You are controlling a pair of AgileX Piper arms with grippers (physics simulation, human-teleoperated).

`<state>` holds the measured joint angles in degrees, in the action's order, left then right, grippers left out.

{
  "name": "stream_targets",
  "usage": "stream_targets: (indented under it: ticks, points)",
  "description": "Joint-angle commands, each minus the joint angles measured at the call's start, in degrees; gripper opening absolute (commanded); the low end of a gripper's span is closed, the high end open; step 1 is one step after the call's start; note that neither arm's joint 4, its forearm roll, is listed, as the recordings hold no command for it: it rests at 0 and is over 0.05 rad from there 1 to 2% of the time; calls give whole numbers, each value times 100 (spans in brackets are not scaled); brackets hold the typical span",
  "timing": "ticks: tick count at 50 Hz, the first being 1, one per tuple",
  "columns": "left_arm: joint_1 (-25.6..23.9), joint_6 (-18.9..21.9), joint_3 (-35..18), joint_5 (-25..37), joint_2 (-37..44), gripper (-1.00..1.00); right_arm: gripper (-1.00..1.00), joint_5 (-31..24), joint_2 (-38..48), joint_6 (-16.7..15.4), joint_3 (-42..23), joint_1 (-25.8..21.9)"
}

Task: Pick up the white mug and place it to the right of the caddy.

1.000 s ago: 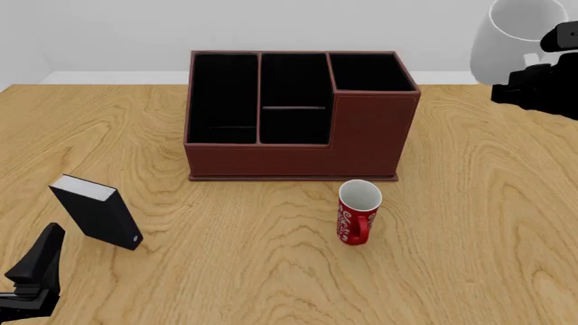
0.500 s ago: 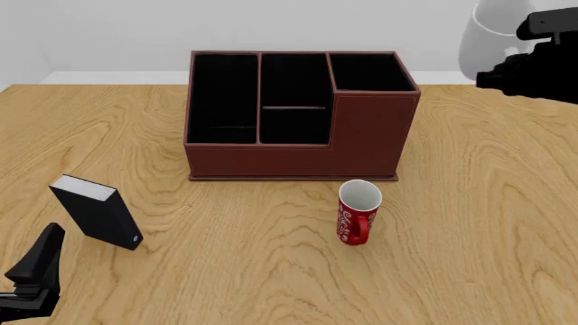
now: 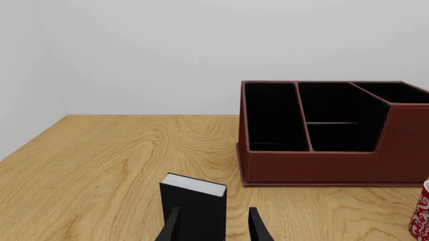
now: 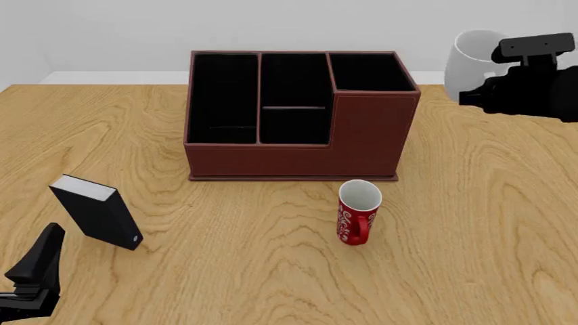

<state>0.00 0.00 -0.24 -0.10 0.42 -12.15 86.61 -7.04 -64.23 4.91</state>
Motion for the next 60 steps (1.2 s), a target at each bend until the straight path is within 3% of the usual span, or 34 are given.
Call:
stream_targets:
  ticks: [1,60]
  points:
    - [0,0,0,0,0,100,-100,33,159,123,-14,31]
    - [0,0,0,0,0,100,-100,264,740,144,275,-155]
